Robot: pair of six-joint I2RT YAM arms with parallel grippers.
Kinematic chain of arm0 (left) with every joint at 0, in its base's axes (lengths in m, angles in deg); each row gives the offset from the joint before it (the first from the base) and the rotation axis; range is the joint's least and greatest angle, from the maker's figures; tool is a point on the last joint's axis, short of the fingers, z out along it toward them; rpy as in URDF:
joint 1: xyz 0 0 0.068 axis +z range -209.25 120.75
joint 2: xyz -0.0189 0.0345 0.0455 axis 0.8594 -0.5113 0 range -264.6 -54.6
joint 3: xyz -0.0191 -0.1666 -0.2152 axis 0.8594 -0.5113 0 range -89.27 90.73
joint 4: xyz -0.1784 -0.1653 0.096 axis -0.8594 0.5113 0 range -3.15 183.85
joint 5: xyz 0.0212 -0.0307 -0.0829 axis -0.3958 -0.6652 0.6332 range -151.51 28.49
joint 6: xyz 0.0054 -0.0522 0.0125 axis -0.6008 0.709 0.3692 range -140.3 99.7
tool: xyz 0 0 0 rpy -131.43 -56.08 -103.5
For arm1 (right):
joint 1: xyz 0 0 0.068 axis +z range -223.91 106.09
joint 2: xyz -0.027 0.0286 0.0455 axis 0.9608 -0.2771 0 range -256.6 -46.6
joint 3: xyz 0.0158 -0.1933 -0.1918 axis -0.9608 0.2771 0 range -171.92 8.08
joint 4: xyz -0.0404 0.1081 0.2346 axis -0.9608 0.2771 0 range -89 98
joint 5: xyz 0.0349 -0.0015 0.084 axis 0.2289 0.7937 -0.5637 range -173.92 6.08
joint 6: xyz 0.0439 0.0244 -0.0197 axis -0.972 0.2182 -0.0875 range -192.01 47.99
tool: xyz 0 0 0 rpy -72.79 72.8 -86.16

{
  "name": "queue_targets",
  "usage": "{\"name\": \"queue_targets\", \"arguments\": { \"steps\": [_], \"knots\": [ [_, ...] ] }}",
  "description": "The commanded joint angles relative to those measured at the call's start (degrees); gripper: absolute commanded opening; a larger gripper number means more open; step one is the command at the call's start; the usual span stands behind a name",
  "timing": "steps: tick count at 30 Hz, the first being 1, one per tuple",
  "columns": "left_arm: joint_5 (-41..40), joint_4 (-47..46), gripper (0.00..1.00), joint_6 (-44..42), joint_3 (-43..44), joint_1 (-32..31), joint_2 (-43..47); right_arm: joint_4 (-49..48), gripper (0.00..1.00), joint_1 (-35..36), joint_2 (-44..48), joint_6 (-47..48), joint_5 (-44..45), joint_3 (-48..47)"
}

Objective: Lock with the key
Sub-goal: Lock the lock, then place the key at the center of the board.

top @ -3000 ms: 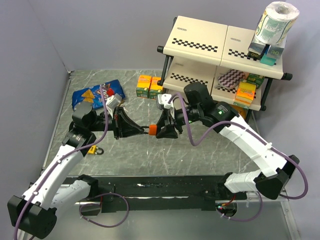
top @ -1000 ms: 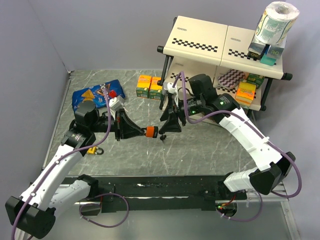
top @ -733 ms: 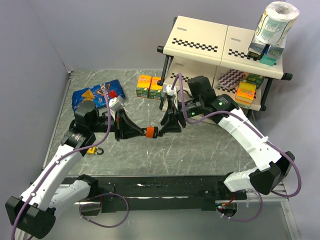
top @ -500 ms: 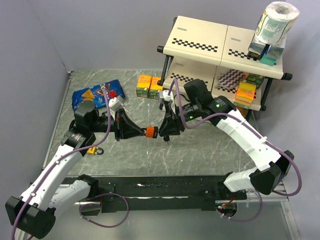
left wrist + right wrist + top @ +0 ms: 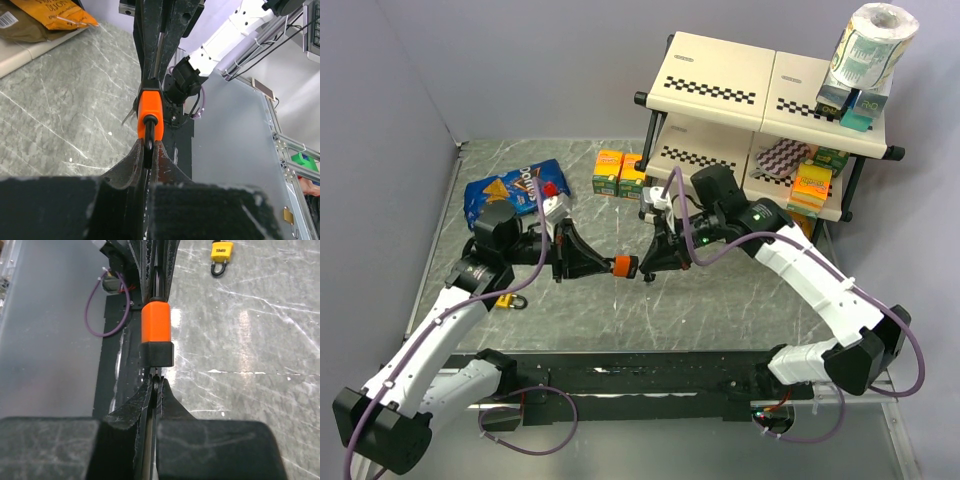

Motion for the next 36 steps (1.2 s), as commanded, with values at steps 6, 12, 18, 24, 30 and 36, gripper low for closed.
{"name": "queue_targets", "arguments": {
  "steps": [6,12,18,24,30,36],
  "knots": [
    [2.0,-3.5,0.01,-2.9,4.0,4.2,-2.0,9.8,0.0,-6.8,6.5,9.5,3.3,9.0],
    [1.9,-3.5,0.01,-3.6,4.0,4.5,-3.5,11.3,0.0,-12.1,8.0,14.2,8.6,14.0],
    [1.0,-2.9,0.01,-4.7,2.4,4.8,-3.0,2.5,0.0,-17.7,11.7,18.2,24.5,24.4],
    [0.4,-3.6,0.01,-4.9,1.5,4.8,-3.6,-1.8,0.0,-22.0,8.3,21.7,32.8,31.7],
    [-1.0,0.5,0.01,-9.8,1.1,4.8,-4.6,-5.2,0.0,-27.4,3.8,26.8,36.1,35.6],
    [-1.9,0.8,0.01,-11.3,-0.7,4.8,-4.6,-7.1,0.0,-30.8,0.7,30.7,37.0,35.9]
  ]
}}
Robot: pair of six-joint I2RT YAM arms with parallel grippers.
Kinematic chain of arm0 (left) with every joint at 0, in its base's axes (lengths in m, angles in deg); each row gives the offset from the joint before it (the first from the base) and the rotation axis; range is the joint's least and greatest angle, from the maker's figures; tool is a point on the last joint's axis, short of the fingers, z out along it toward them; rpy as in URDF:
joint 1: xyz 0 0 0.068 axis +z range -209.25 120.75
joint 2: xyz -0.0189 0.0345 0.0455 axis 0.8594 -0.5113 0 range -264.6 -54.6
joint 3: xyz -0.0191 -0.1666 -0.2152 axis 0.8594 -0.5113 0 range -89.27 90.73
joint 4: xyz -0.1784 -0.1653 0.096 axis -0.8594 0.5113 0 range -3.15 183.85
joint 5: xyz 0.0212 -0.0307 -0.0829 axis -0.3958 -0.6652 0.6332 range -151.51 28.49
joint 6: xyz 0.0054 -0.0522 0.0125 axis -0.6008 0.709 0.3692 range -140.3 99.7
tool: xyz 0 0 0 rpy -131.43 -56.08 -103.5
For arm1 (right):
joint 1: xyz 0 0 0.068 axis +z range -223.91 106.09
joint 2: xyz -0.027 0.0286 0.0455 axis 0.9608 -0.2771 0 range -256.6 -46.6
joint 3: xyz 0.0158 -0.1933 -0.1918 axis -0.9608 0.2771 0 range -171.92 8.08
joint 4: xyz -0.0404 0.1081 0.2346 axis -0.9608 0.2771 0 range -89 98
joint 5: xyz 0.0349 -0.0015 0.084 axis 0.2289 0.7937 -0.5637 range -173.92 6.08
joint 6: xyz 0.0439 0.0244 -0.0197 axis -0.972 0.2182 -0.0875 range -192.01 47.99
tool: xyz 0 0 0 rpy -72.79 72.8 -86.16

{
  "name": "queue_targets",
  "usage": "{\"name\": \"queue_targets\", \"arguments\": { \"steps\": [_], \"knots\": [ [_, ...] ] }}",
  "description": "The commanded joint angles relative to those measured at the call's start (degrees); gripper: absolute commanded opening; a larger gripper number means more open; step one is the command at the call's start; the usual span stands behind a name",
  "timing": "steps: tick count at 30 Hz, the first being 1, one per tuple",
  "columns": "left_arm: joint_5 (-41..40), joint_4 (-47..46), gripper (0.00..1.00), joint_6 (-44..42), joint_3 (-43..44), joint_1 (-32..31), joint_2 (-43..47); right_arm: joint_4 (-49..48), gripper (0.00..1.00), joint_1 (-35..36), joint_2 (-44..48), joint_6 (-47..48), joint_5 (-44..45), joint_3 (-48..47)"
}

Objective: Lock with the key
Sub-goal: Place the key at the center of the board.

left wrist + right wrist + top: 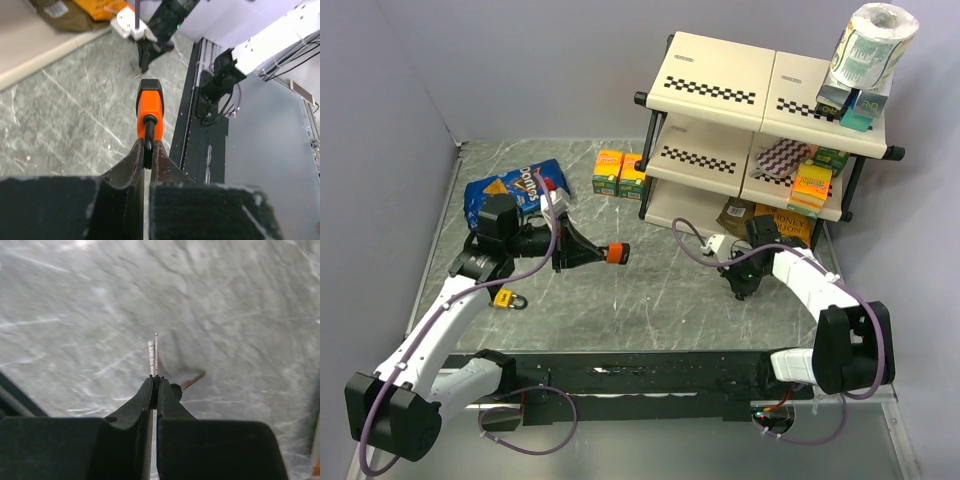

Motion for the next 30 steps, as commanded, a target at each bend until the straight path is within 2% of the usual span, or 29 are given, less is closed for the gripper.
{"name": "queue_targets", "arguments": {
  "steps": [1,3,5,6,7,8,10,12,17,20,21,23,27,30],
  "knots": [
    [-0.2,-1.4,0.01,-2.5,-0.7,0.2,0.2,-3.0,0.04,-2.7,-1.6,5.9,1.3,-0.2],
    [-0.4,-1.4,0.01,-2.7,-1.0,0.2,0.1,-3.2,0.09,-3.1,-2.1,6.6,1.8,-0.2],
    [-0.8,-1.6,0.01,-2.6,-1.5,0.2,0.1,-3.3,0.18,-3.2,-2.4,6.9,1.9,-0.5],
    [-0.8,-1.5,0.01,-2.7,-1.7,0.2,-0.1,-2.9,0.27,-3.2,-2.4,6.9,1.7,-1.2],
    [-0.9,-0.9,0.01,-3.1,-1.8,0.2,-0.4,-2.6,0.45,-3.3,-2.5,6.8,1.4,-1.7],
    [-0.9,-0.7,0.01,-3.4,-1.7,0.2,-0.5,-2.0,0.54,-3.2,-2.4,6.7,1.0,-2.0],
    [-1.0,0.5,0.01,-3.8,-1.3,0.2,-1.3,-0.5,0.69,-3.2,-1.4,6.2,-0.3,-3.3],
    [-0.8,1.2,0.01,-3.6,-1.1,0.2,-2.3,0.8,0.75,-2.9,-0.4,5.4,-1.5,-4.9],
    [-1.2,2.0,0.01,-0.2,-1.0,0.2,-5.2,4.2,0.8,0.4,2.9,0.9,-4.0,-9.1],
    [-0.9,-0.1,0.01,5.2,-1.9,0.0,-7.7,3.2,0.83,7.2,6.2,-4.2,-3.1,-11.9],
    [-0.7,-1.6,0.01,10.1,-3.3,0.0,-8.7,2.4,0.82,9.2,7.0,-6.0,-2.1,-12.4],
    [-0.6,-3.9,0.01,14.7,-4.5,-0.4,-9.7,0.3,0.82,15.9,7.7,-12.1,0.4,-15.1],
    [-2.4,-3.8,0.01,21.0,-5.1,-1.4,-12.2,-1.2,0.83,23.9,5.5,-20.8,2.9,-21.3],
    [-3.7,-3.2,0.01,24.2,-4.7,-1.4,-13.3,-1.1,0.83,29.3,2.5,-22.8,4.4,-25.4]
  ]
}}
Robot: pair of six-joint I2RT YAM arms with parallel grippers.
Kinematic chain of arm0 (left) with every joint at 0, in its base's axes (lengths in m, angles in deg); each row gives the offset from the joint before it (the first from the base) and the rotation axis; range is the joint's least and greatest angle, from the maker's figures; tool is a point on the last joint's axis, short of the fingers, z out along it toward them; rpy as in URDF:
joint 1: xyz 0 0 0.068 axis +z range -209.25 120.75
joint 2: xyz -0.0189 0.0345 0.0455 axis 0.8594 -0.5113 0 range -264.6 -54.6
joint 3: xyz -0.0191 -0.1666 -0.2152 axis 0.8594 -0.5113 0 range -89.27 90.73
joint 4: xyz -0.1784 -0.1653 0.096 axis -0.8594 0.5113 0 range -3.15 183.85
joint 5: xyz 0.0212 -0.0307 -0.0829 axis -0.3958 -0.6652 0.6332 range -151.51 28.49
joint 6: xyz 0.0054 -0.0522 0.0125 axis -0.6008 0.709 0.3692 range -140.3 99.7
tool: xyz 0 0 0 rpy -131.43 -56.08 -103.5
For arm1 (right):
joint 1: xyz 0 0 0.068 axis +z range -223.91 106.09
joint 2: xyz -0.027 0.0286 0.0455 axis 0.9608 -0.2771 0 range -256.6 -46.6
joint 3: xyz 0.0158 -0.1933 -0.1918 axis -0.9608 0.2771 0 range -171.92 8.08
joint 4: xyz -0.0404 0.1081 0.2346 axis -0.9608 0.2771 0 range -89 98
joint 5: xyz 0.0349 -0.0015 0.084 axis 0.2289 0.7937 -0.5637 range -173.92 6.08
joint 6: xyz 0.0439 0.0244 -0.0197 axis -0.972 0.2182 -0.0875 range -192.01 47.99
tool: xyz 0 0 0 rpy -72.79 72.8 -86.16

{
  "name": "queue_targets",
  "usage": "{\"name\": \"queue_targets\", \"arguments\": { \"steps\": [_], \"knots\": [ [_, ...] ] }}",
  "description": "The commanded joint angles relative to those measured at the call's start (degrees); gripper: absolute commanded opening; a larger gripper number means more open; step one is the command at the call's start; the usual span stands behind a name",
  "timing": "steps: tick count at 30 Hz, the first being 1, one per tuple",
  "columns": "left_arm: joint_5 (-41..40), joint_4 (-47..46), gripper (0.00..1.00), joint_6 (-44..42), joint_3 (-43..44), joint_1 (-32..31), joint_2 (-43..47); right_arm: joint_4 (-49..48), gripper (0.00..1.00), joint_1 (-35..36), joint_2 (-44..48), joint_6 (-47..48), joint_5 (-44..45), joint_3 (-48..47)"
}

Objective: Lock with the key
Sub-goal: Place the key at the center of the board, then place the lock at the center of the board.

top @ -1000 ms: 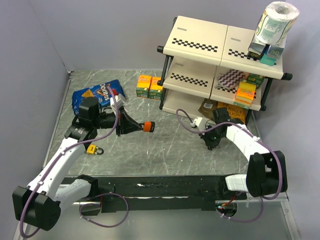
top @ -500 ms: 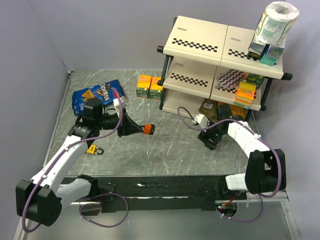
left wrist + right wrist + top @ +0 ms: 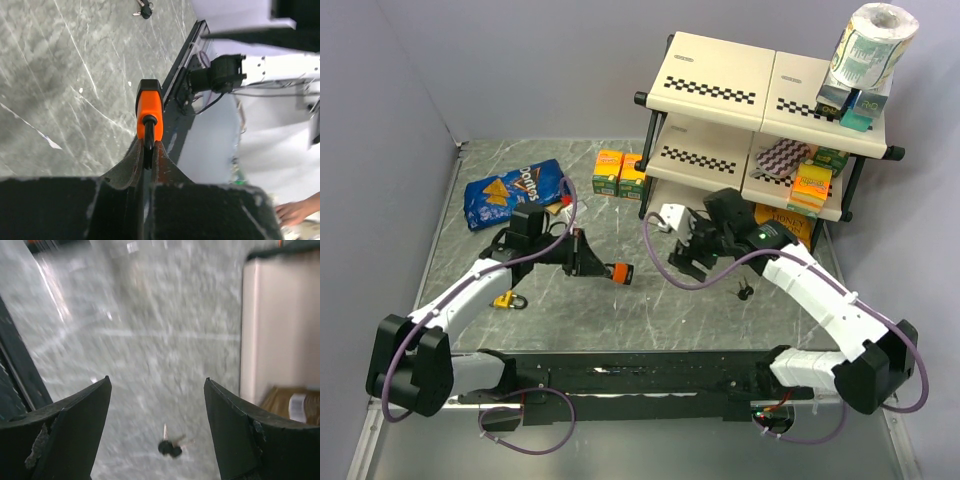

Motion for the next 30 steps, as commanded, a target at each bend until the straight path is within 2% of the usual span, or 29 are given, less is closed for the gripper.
{"name": "queue_targets", "arguments": {
  "steps": [1,6,12,21,30],
  "knots": [
    [-1.7,-2.6,0.01,9.5,1.4,-0.4,-0.7,-1.5,0.82,6.0,-4.1,-8.1,3.2,-6.3],
    [-1.3,-2.0,0.01,10.7,2.3,-1.4,-2.9,-3.2,0.83,13.0,-6.5,-5.8,-0.5,-7.7],
    [-4.2,-1.8,0.01,12.4,1.9,-3.1,-2.2,-3.6,0.84,19.8,-12.1,-6.1,1.5,-11.7],
    [-3.5,-1.7,0.01,12.7,2.3,-4.2,-2.1,-5.5,0.8,23.4,-18.4,-6.5,3.7,-14.7],
    [-3.2,-1.7,0.01,12.3,2.1,-4.8,-1.0,-7.6,0.75,23.6,-21.5,-6.6,4.6,-15.0]
  ]
}}
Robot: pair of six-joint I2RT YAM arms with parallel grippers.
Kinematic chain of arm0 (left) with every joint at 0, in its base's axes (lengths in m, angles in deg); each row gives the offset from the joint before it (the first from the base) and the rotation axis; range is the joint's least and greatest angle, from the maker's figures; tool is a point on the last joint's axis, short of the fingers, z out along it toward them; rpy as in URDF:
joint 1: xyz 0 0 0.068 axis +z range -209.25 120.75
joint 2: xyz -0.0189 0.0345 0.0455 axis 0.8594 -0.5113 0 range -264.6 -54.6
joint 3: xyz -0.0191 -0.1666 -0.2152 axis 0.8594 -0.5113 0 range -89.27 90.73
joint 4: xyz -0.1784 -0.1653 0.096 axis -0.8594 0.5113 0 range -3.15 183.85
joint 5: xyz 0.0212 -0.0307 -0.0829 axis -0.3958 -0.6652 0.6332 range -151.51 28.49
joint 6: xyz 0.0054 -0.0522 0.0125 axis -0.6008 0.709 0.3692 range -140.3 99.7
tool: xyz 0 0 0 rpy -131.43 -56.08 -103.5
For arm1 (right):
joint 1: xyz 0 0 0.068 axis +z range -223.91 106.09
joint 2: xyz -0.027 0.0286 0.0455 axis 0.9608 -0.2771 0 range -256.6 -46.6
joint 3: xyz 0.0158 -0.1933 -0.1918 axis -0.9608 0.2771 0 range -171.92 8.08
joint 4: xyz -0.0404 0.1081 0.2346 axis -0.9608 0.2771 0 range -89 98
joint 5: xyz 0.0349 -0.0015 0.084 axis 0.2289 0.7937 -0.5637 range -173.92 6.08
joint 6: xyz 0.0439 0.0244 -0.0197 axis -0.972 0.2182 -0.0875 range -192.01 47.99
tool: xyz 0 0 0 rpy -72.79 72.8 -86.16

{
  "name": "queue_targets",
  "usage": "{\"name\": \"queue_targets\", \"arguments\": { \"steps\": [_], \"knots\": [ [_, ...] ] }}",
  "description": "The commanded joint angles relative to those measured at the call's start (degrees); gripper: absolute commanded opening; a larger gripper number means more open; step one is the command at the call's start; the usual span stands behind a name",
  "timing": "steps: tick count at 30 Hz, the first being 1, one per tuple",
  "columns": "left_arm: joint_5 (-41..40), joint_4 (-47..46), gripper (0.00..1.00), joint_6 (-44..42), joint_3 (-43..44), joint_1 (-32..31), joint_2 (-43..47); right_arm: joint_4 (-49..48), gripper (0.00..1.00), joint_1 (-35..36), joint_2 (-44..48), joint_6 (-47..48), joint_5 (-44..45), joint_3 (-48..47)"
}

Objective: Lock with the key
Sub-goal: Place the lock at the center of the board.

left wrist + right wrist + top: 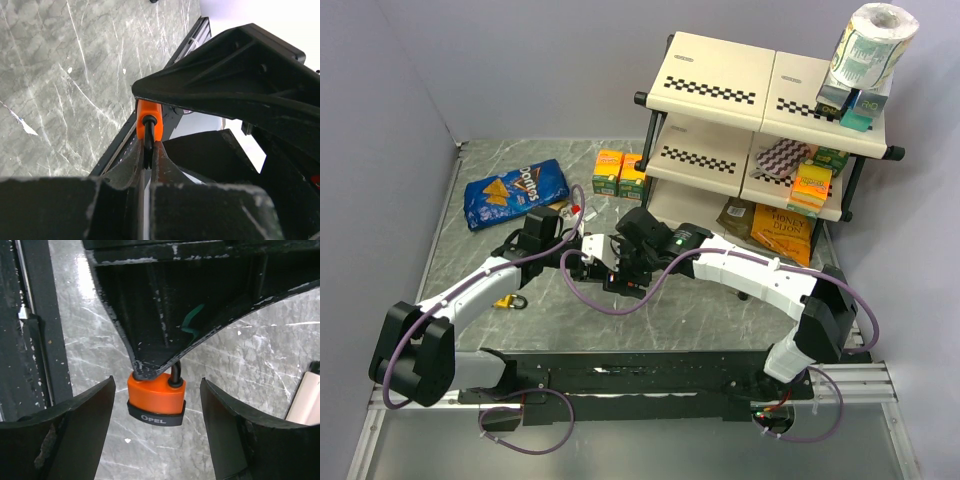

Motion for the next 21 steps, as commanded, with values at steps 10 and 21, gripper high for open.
{"name": "queue_targets", "arguments": {
  "steps": [10,21],
  "knots": [
    [4.1,-4.5,0.01,1.8,1.2,-0.2,2.9,-4.2,0.6,0.3,-0.4,-0.1,1.6,0.6],
    [4.6,-4.9,0.01,1.5,1.1,-0.2,3.2,-4.2,0.4,-1.3,0.2,-0.5,0.7,1.6]
  ]
}}
